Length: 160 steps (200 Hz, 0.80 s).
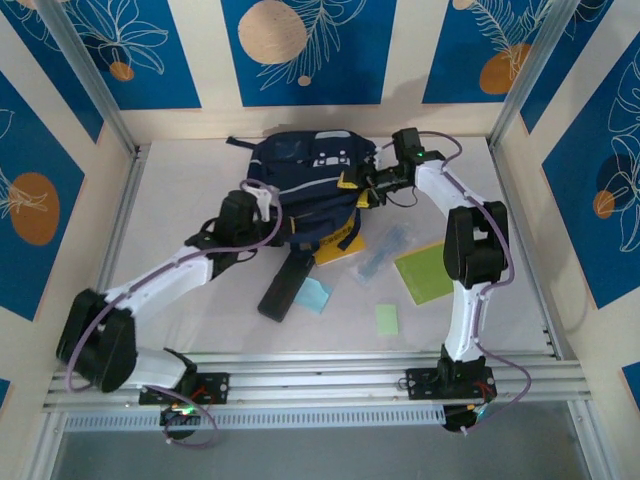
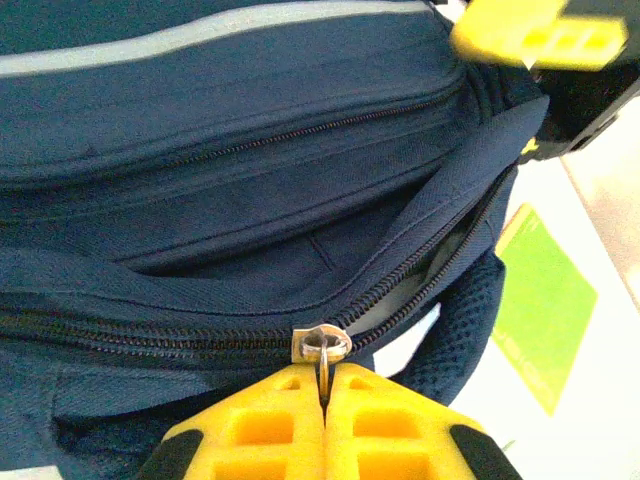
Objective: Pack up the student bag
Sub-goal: Unzip the student bag at the top-left of the table.
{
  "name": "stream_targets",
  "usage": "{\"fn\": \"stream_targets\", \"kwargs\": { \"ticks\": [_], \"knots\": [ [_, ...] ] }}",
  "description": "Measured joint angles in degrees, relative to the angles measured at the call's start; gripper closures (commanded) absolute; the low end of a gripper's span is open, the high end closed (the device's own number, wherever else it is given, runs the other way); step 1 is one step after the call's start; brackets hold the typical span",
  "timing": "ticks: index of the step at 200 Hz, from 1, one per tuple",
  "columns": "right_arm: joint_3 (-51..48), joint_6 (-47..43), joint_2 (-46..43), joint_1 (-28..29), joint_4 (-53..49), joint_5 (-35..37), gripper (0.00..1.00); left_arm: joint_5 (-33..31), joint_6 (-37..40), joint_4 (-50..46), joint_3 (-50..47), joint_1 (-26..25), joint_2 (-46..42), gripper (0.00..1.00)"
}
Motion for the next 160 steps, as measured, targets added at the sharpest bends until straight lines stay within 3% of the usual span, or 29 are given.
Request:
{"fn": "stream_targets", "kwargs": {
  "ticks": [35,67,94,129,160],
  "knots": [
    [-10.34,4.42,-10.16,-0.98,0.83,11.76,0.01,0.68,-2.03,3.98,4.46,-2.05,7.72,1.00],
    [-31.56,12.35,-33.73,0.39,4.76,19.12,0.01,1.49,-4.74,9.38,6.95,-4.72,10.43,1.00],
    [-44.09,23.43,-44.52,4.28,13.33,23.10,0.01,2.03,-7.34,13.29,7.65,-6.97,12.35,1.00],
    [-52.63,34.71,-44.61,9.86,23.12,30.14,0.03,3.02,-9.97,15.69,7.76,-9.11,13.11,1.00],
    [-53.31,39.08,-39.85,12.24,35.58,35.15,0.26,3.17,-11.19,16.22,7.72,-9.29,13.11,1.00]
  ]
}}
